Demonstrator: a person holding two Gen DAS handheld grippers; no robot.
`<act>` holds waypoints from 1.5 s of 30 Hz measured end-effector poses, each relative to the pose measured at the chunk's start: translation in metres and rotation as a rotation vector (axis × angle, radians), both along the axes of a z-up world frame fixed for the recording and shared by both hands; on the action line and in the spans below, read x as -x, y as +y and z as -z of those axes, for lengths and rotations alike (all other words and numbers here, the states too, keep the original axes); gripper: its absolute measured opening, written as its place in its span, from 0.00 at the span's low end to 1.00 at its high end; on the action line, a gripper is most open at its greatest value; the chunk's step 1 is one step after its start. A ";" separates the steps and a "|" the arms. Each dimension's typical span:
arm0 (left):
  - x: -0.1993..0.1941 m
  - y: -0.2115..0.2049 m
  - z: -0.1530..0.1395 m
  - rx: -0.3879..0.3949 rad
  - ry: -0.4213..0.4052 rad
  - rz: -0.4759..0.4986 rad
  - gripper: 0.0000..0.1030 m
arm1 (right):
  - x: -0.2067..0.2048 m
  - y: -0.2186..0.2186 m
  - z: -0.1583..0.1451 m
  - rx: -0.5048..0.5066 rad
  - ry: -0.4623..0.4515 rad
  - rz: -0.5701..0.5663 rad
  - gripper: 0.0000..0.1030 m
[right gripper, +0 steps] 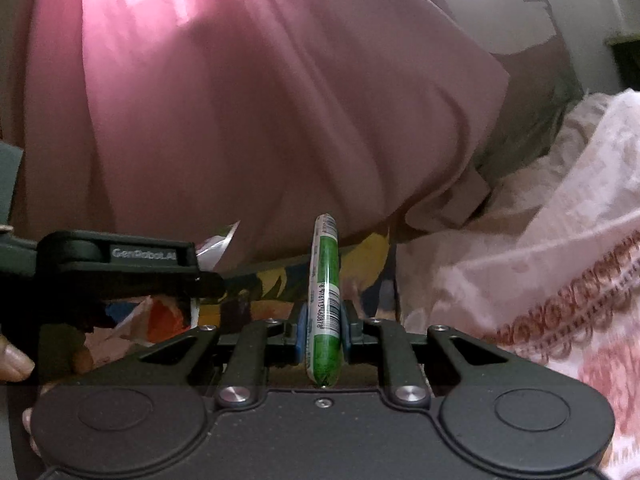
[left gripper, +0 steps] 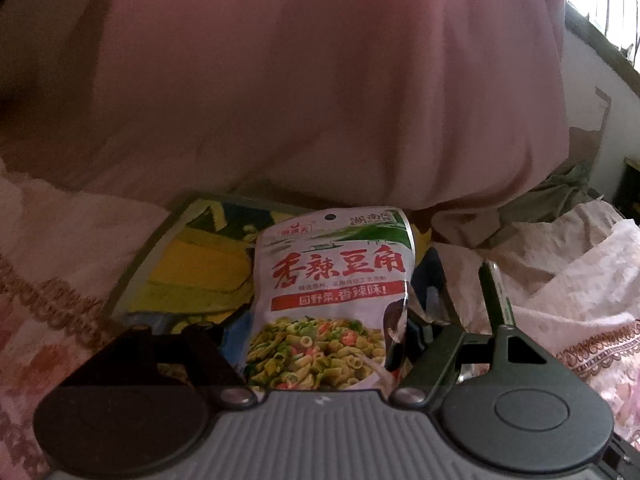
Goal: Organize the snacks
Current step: 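Carry the bean pack and green tube into the box and open both grippers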
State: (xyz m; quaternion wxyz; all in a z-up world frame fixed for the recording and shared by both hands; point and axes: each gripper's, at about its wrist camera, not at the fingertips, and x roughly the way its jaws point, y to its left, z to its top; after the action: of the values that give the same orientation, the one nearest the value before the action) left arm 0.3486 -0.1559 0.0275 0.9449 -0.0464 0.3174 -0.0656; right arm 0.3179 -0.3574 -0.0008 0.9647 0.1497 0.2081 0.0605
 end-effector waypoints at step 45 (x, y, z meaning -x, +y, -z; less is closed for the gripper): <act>-0.097 -0.046 0.065 -0.057 0.113 -0.028 0.91 | -0.096 -0.003 0.045 0.134 0.081 0.024 0.35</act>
State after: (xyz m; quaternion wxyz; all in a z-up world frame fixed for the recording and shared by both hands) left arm 0.4452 -0.2022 -0.0376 0.9273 -0.0273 0.3712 -0.0407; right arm 0.4142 -0.3600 -0.0456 0.9640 0.0898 0.2487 0.0285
